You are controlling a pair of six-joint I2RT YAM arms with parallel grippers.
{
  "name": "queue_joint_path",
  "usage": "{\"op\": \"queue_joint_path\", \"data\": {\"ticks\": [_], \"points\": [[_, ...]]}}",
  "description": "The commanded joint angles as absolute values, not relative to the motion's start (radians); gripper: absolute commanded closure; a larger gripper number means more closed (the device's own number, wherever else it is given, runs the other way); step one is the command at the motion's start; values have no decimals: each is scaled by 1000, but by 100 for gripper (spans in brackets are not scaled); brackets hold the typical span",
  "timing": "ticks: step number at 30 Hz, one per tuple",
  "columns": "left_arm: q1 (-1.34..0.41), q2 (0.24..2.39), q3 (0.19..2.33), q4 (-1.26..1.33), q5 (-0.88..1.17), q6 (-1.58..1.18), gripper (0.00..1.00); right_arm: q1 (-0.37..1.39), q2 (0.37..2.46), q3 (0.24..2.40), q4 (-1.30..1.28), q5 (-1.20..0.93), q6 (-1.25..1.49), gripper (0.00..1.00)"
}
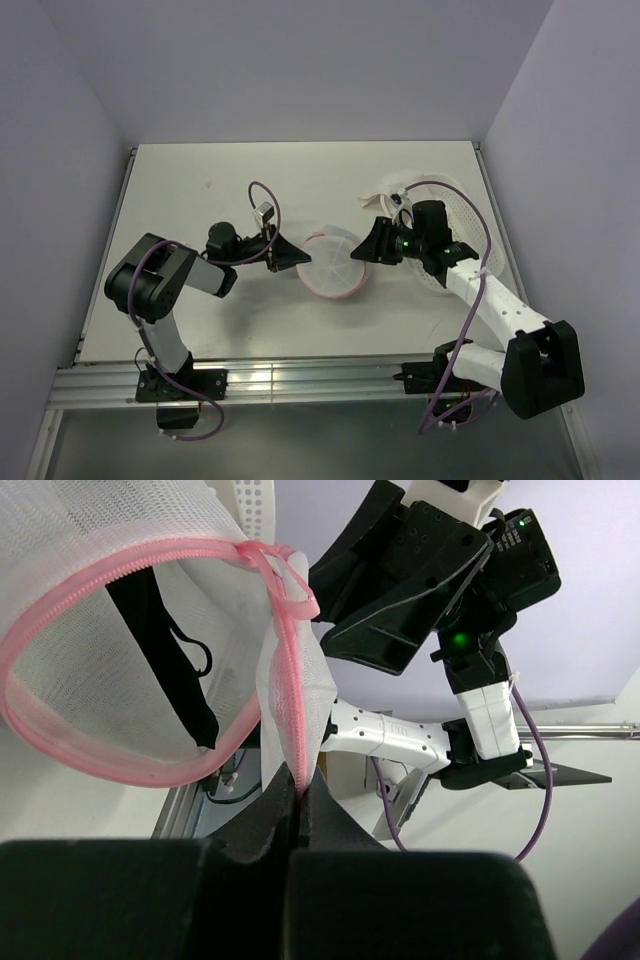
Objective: Place the bra in the laundry bag and zip it closed
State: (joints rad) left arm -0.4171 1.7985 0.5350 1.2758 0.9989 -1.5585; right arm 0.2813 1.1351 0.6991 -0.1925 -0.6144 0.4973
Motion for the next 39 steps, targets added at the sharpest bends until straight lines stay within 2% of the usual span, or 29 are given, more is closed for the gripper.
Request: {"op": "queue_joint_path", "data": {"ticks": [1,7,10,11,13,15,16,18,20,21,22,24,25,29,31,35,39], "points": [[-414,1812,575,1806,1017,-1562,100,281,1109,692,-156,-663,503,49],[-414,1822,597,1799,1015,-1566,100,285,1088,670,-181,-664,499,51],[-414,1829,598,1799,1017,-1571,100,285,1085,666,-183,-657,503,62],[-414,1829,598,1795,1017,-1569,100,285,1085,666,-181,-658,508,72],[-414,1824,597,1780,1017,-1562,100,285,1091,666,-178,-676,514,83],[-414,1810,600,1711,1009,-1533,100,287,1098,667,-172,-689,518,90],[-414,1804,600,1677,1005,-1501,95,287,1100,667,-175,-687,525,99],[-413,1767,607,1521,979,-1448,88,287,1098,673,-184,-681,532,100],[-413,1705,614,1368,945,-1337,73,288,1091,678,-204,-658,545,100],[-411,1671,630,1148,887,-1278,68,288,1086,690,-215,-643,558,100],[-411,1634,646,988,833,-1134,56,290,1085,698,-231,-623,564,100],[-414,1511,708,676,696,-979,53,298,1074,738,-281,-548,584,100],[-416,1473,724,488,560,-897,50,308,1072,756,-305,-514,594,100],[-425,1263,775,220,316,-787,46,371,1086,876,-441,-300,659,100],[-457,1221,824,131,246,-727,46,402,1110,952,-481,-178,716,100],[-598,1171,874,-52,56,-673,47,488,1198,1037,-503,-97,813,100],[-754,1141,844,-55,-49,-683,48,538,1258,1077,-512,-29,932,100]]}}
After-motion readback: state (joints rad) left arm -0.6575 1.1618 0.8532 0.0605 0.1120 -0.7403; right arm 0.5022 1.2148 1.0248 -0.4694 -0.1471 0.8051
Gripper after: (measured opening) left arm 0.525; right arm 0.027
